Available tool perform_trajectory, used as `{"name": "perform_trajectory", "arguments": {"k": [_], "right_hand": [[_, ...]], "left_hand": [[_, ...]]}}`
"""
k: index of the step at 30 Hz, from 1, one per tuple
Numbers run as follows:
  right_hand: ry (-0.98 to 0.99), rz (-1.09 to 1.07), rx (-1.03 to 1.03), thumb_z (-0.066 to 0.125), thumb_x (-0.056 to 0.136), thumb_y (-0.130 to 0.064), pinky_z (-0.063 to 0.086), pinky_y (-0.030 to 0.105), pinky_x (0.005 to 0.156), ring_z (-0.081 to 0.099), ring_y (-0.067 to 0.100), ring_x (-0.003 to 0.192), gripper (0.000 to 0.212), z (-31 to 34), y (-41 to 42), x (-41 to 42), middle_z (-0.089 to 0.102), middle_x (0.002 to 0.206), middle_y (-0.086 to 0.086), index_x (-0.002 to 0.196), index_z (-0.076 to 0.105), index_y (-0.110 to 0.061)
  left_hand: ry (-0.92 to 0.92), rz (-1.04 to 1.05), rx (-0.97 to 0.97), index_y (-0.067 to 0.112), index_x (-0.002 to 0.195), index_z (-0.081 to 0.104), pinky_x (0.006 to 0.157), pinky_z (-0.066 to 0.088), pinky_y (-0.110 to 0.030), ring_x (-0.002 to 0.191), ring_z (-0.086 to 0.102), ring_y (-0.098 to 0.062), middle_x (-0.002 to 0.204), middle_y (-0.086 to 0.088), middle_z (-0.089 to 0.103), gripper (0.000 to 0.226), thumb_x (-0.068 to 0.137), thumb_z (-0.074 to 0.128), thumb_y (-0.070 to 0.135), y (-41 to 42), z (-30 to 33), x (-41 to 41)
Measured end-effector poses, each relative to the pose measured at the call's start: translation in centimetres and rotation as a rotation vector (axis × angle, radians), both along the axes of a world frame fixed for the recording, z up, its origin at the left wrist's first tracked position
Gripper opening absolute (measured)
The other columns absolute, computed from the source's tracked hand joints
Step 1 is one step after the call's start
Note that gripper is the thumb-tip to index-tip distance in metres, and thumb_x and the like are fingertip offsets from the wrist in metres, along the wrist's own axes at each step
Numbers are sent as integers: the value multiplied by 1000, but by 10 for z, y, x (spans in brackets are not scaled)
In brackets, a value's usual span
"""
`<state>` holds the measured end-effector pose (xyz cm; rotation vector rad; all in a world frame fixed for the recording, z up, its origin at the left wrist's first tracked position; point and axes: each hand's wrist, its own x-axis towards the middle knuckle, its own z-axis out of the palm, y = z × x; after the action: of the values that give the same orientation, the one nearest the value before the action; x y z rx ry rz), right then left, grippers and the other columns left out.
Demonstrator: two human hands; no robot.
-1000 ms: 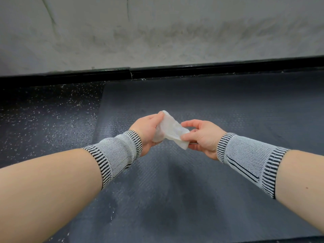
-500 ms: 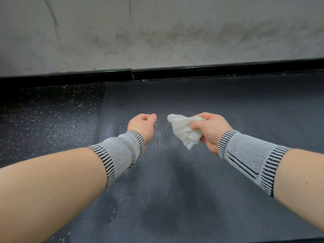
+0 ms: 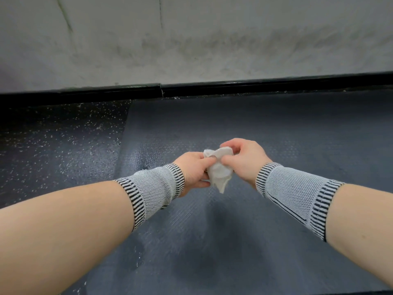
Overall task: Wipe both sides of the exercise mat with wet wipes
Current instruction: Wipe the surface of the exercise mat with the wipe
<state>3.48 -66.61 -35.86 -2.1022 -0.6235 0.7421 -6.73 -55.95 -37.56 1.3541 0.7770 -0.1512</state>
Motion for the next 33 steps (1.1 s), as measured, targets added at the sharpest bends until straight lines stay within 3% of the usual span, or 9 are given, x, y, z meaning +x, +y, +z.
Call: {"name": "perform_trajectory", "arguments": {"k": [3, 5, 8, 11, 16, 21, 25, 30, 33], "right_hand": [[384, -80, -20, 71, 77, -26, 49, 34, 81, 61, 17, 99, 44, 0, -3, 6, 64, 112, 2, 119, 61, -18], [713, -82, 21, 68, 81, -25, 47, 35, 80, 62, 20, 91, 26, 2, -7, 5, 67, 102, 5, 105, 66, -15], [844, -46, 115, 64, 84, -10, 46, 31, 75, 61, 19, 77, 14, -1, -10, 1, 62, 87, 6, 97, 64, -10], [781, -98, 185, 59, 84, 2, 45, 23, 59, 57, 12, 62, 13, 0, -4, 1, 63, 74, 4, 85, 58, -12], [623, -158, 207, 62, 81, 2, 40, 24, 55, 51, 11, 58, 20, 2, 3, 1, 60, 68, 0, 76, 56, -16], [-46, -74, 100, 66, 73, -6, 42, 22, 54, 52, 9, 56, 16, 4, 8, -7, 59, 62, -6, 66, 64, -20], [38, 127, 66, 61, 79, -6, 50, 22, 66, 59, 9, 69, 18, 9, 14, -23, 69, 78, 0, 77, 72, -21], [396, -57, 129, 45, 80, 5, 37, 21, 50, 47, 10, 54, 37, 15, 19, -14, 68, 82, 3, 107, 59, -18], [32, 75, 130, 56, 78, -7, 43, 24, 57, 48, 8, 60, 31, 6, 8, -17, 61, 97, -7, 105, 55, -23]], "left_hand": [[-23, 12, -86, 20, 110, 61, 89, 54, -41, 88, 69, -22, 102, -7, 72, 19, 105, 42, 23, 7, 4, -4], [-33, 16, -134, 18, 109, 60, 85, 56, -41, 85, 70, -23, 101, -9, 72, 20, 105, 42, 23, 11, 7, -7], [-25, 11, -169, 17, 109, 61, 76, 57, -36, 80, 72, -22, 95, -8, 74, 19, 104, 44, 25, 15, 9, -10], [-13, -14, -209, 10, 118, 61, 74, 58, -34, 80, 72, -22, 93, -9, 75, 25, 100, 52, 26, 18, 12, -14], [56, -7, -109, 11, 114, 62, 78, 57, -32, 79, 71, -19, 94, -10, 74, 19, 96, 58, 12, 19, 7, -13], [67, 27, -82, 8, 108, 63, 74, 59, -32, 74, 72, -19, 89, -10, 74, 17, 94, 55, 1, 19, 5, -14], [4, 51, -199, 9, 105, 65, 80, 56, -32, 79, 71, -19, 87, -7, 74, 17, 94, 52, 9, 19, 10, -14], [-18, 103, -235, 11, 109, 63, 77, 58, -31, 81, 72, -19, 92, -7, 75, 15, 97, 54, 9, 22, 10, -19], [-16, 151, -248, 10, 105, 63, 68, 59, -28, 74, 72, -17, 88, -7, 74, 14, 98, 52, 5, 27, 12, -17]]}}
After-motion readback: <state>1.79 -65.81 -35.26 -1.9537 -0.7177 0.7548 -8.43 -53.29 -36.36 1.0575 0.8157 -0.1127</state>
